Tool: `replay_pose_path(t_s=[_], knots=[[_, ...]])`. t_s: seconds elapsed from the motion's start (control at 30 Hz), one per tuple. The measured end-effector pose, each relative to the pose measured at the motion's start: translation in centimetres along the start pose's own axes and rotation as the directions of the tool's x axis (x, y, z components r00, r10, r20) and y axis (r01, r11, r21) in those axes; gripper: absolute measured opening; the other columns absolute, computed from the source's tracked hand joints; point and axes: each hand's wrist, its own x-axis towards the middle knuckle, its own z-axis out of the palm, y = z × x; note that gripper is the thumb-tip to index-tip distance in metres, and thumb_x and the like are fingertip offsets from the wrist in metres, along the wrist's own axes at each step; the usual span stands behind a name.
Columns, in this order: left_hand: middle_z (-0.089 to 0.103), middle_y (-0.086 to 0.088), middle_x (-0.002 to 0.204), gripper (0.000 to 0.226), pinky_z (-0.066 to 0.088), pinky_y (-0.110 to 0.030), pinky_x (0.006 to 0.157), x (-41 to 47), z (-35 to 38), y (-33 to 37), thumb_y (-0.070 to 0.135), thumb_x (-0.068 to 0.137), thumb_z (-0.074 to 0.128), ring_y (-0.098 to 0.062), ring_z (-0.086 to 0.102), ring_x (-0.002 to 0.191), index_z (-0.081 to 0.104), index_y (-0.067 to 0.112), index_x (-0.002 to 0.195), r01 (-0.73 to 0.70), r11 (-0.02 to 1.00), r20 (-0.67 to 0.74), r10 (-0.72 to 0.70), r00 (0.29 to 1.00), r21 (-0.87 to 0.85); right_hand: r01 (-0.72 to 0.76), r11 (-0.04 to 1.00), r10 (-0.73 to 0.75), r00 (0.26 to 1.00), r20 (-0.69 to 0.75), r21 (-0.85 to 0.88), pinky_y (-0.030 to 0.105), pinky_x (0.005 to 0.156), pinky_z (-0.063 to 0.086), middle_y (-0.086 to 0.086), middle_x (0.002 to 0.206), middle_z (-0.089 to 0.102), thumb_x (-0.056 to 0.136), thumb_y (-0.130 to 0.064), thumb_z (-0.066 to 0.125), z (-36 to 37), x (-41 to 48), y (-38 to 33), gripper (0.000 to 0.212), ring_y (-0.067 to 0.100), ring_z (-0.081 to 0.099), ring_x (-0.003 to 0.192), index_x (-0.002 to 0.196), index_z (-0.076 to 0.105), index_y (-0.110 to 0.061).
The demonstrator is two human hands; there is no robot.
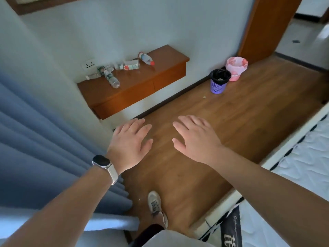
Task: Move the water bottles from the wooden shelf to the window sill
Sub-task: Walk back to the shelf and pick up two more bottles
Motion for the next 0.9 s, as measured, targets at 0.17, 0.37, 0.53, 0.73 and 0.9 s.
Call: replay_pose_path(t_s=[0.17, 0.37, 0.53, 0.73, 0.9], knots=[[0.051, -0.007, 0.149, 0.054, 0.036, -0.051, 0.112, 8.4, 2.5, -2.7, 0.052, 0.098, 0.043, -0.030, 0.044, 0.139, 0.053, 0.022, 0.142, -0.145, 0.989, 0.074, 0.146, 0.986, -0.021, -0.143, 0.989, 0.145, 0.987, 0.067, -0.044, 0.047, 0.110, 0.035, 0.005, 0.146, 0.050, 0.096, -0.054, 0.037, 1.1, 5.5, 3.3, 0.055, 0.027, 0.043, 0.135, 0.140, 0.047, -0.023], [0.053, -0.007, 0.146, 0.055, 0.036, -0.051, 0.110, 17.5, 4.7, -8.0, 0.054, 0.096, 0.043, -0.030, 0.047, 0.137, 0.057, 0.022, 0.138, -0.204, 0.976, 0.069, 0.210, 0.975, -0.081, -0.220, 0.972, 0.227, 0.969, 0.094, -0.084, 0.046, 0.113, 0.030, 0.003, 0.150, 0.045, 0.096, -0.058, 0.035, 2.7, 14.1, 4.9, 0.059, 0.027, 0.039, 0.139, 0.145, 0.043, -0.025], [0.056, -0.009, 0.144, 0.050, 0.036, -0.052, 0.110, 22.7, 6.7, -13.5, 0.049, 0.095, 0.053, -0.032, 0.049, 0.135, 0.059, 0.019, 0.136, -0.185, 0.973, 0.049, 0.194, 0.980, -0.137, -0.276, 0.956, 0.285, 0.954, 0.091, -0.100, 0.044, 0.110, 0.035, 0.003, 0.146, 0.051, 0.095, -0.058, 0.035, 4.0, 21.4, 5.0, 0.058, 0.027, 0.045, 0.135, 0.140, 0.049, -0.025], [0.058, -0.010, 0.141, 0.048, 0.037, -0.053, 0.108, 26.3, 7.3, -17.8, 0.048, 0.095, 0.054, -0.033, 0.051, 0.132, 0.061, 0.018, 0.133, -0.137, 0.979, 0.005, 0.139, 0.990, -0.151, -0.256, 0.960, 0.266, 0.960, 0.086, -0.111, 0.044, 0.107, 0.039, 0.005, 0.142, 0.054, 0.095, -0.056, 0.035, 3.4, 26.9, 5.0, 0.057, 0.029, 0.047, 0.132, 0.136, 0.052, -0.022], [0.058, -0.010, 0.141, 0.051, 0.037, -0.053, 0.109, 28.9, 7.4, -18.3, 0.049, 0.095, 0.047, -0.032, 0.050, 0.133, 0.060, 0.018, 0.134, -0.159, 0.975, -0.005, 0.160, 0.987, -0.152, -0.281, 0.956, 0.285, 0.957, 0.047, -0.083, 0.044, 0.108, 0.037, 0.005, 0.143, 0.052, 0.095, -0.053, 0.039, 2.7, 28.7, 7.1, 0.054, 0.028, 0.045, 0.133, 0.136, 0.052, -0.021]])
